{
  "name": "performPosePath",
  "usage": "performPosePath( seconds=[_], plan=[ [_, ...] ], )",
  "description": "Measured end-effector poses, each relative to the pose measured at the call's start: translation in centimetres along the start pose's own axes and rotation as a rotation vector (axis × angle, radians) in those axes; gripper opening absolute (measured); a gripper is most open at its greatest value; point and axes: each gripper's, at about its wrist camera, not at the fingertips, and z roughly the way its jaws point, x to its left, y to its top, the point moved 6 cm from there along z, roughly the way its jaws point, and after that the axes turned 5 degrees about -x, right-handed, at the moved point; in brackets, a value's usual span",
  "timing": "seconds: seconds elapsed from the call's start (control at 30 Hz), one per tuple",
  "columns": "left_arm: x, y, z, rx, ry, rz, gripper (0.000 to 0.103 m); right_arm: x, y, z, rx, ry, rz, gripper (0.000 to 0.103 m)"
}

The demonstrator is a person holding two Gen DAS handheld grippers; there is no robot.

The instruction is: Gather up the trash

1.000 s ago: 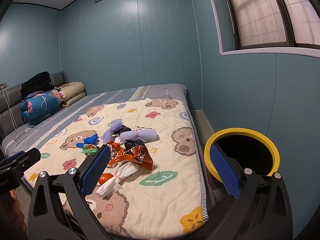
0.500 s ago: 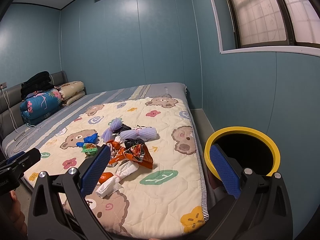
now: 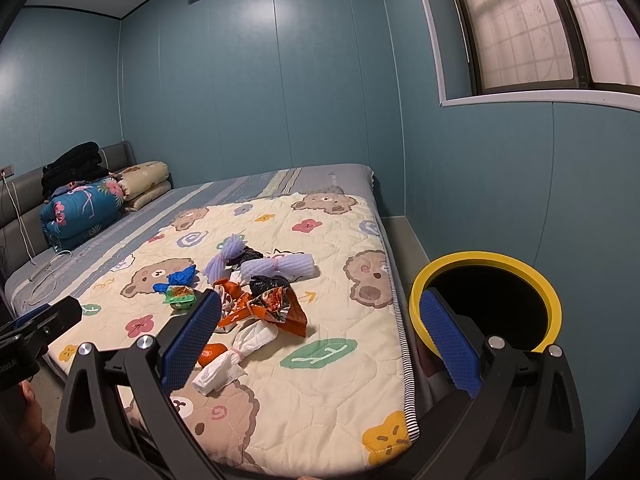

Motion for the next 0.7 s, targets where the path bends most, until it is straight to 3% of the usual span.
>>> performPosePath(
  seconds=[0.7],
  plan=[
    [0.33, -0.20, 0.35, 0.023, 0.001, -0.008, 0.096, 0.19, -0.62, 0.35, 0.022, 0.004, 0.004, 0.095]
  ],
)
